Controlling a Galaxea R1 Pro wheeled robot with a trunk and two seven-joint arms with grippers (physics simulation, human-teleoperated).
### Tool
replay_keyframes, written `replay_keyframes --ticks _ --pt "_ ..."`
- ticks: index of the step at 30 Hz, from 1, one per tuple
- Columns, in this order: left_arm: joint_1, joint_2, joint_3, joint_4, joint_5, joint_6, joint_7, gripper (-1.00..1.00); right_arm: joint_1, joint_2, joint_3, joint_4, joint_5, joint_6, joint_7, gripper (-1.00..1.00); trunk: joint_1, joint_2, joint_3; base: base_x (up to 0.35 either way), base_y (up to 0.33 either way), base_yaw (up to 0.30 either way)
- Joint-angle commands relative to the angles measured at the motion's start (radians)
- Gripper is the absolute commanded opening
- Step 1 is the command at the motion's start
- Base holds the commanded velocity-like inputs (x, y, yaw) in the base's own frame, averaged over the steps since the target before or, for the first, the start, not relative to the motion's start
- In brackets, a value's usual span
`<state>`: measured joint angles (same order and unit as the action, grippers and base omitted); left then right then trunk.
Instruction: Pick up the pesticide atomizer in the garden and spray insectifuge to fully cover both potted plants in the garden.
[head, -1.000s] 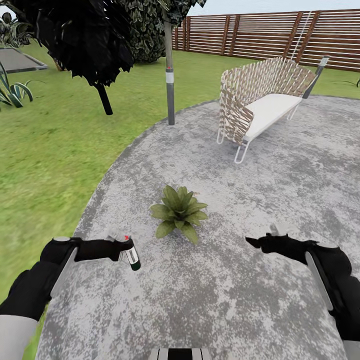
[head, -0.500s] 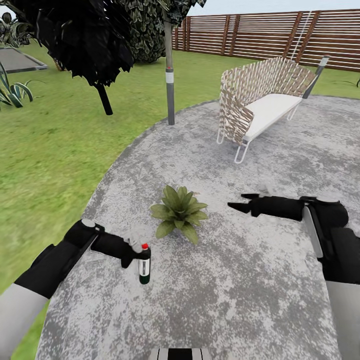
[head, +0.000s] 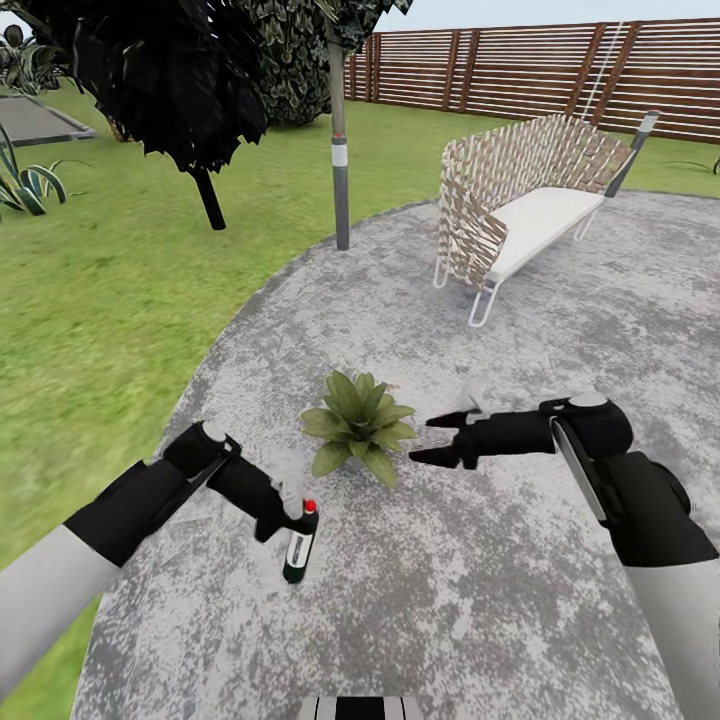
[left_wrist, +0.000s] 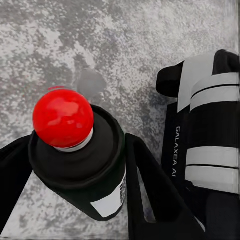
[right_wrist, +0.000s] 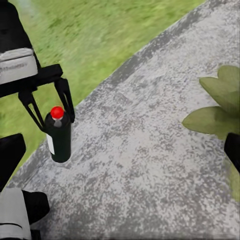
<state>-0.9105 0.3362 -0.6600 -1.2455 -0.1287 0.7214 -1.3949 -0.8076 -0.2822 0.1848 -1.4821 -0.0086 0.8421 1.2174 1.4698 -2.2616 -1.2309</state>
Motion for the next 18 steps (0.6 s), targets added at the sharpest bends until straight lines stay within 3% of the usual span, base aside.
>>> replay_keyframes --ticks 1,2,6,11,18 --pt "-0.010 0.000 -0.024 0.000 -0.009 0.011 -0.010 -1.00 -0.001 0.000 0.006 -0.001 -0.001 0.008 0.002 1.00 0.000 0.000 -0.001 0.000 0.000 0.000" --pt "-0.017 -0.001 -0.049 0.004 -0.011 0.011 -0.011 -1.00 -0.001 0.000 0.009 -0.001 -0.001 0.008 0.002 -1.00 0.000 0.000 -0.001 0.000 0.000 0.000" --pt "-0.038 -0.003 -0.116 0.023 -0.016 0.029 -0.013 -1.00 -0.001 0.001 0.015 -0.001 -0.004 0.008 0.002 -1.00 0.000 0.000 -0.001 0.000 0.000 0.000" --pt "-0.061 -0.012 -0.127 0.026 -0.017 0.035 -0.014 -1.00 -0.001 0.001 0.018 -0.001 -0.008 0.008 0.002 -1.00 0.000 0.000 -0.001 0.000 0.000 0.000" --pt "-0.082 -0.074 -0.129 0.026 -0.035 0.036 -0.014 -1.00 -0.001 0.000 0.080 -0.003 -0.010 0.008 0.002 -1.00 0.000 0.000 -0.001 0.000 0.000 0.000"
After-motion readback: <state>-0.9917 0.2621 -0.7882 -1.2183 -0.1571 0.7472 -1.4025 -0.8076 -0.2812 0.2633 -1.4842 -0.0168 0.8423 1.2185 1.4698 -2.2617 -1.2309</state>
